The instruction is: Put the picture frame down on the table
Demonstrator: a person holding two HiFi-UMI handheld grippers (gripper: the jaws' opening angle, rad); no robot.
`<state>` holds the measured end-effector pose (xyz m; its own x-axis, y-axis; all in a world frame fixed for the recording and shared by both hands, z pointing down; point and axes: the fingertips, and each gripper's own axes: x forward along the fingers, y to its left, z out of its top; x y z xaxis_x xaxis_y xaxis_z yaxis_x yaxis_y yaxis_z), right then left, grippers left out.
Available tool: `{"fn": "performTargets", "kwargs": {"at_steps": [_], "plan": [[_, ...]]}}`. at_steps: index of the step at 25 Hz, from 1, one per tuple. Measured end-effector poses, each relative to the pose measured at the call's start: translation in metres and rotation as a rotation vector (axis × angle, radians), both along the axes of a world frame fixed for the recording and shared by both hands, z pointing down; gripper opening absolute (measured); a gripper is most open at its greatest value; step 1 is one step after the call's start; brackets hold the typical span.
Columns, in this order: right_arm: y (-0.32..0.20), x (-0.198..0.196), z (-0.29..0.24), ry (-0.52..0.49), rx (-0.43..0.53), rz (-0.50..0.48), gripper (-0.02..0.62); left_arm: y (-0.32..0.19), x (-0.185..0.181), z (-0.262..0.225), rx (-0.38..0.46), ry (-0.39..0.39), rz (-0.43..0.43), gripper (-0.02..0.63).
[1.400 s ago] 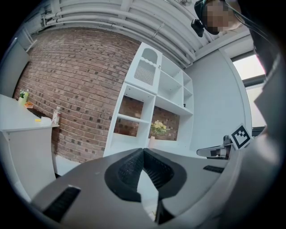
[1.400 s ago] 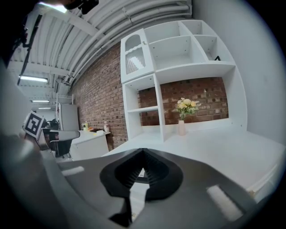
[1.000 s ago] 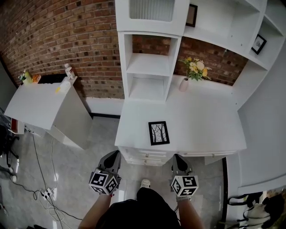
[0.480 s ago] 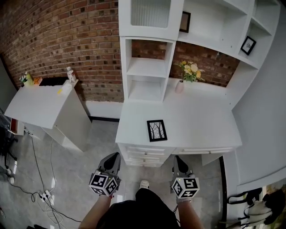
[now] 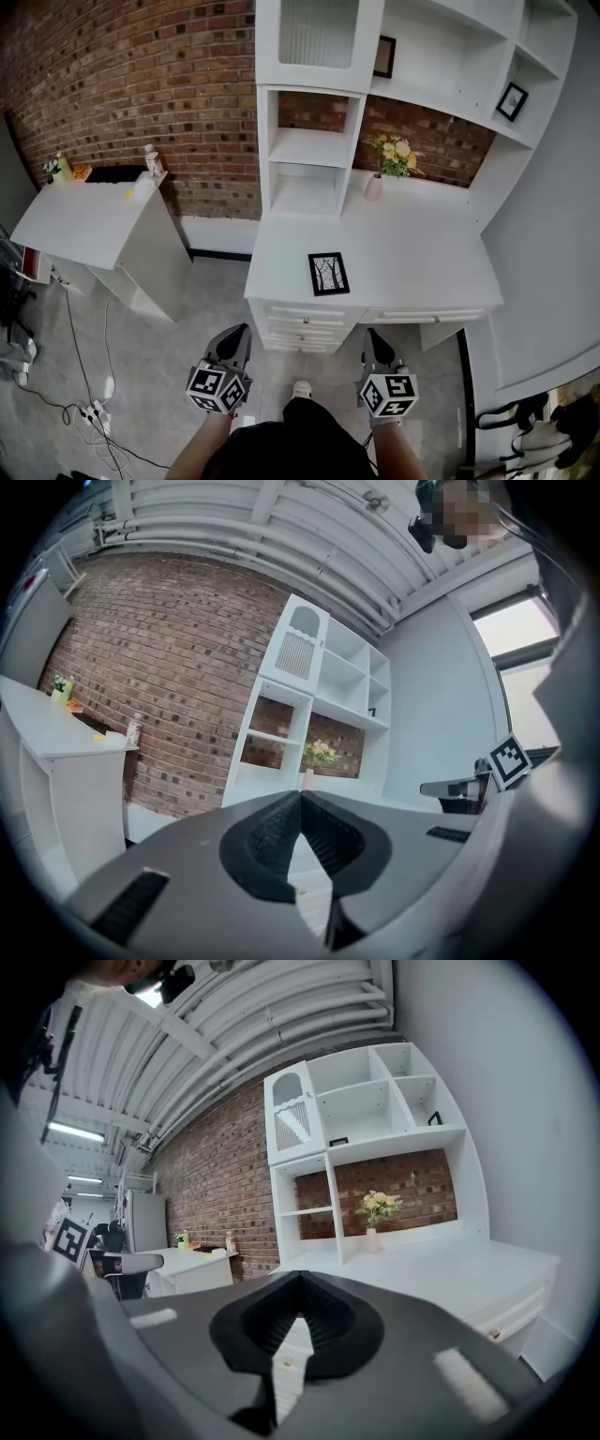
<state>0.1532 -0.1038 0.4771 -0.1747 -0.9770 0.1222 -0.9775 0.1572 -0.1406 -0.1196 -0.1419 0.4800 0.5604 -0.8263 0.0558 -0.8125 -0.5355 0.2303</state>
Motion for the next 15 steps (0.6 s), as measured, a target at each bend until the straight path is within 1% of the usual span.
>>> {"fn": "performTargets", "kwargs": {"at_steps": [10,15], "plan": [[0.015,-0.008,-0.011,0.008,0.025,-0.002,0.003,0.018,-0.013,-0.003,0.006,-0.006,-0.005,-0.002],[0.025,-0.006,-0.005,0.003,0.012,0.007,0.003,0.026,-0.015,0.002,-0.002,-0.012,-0.003,-0.002]]}}
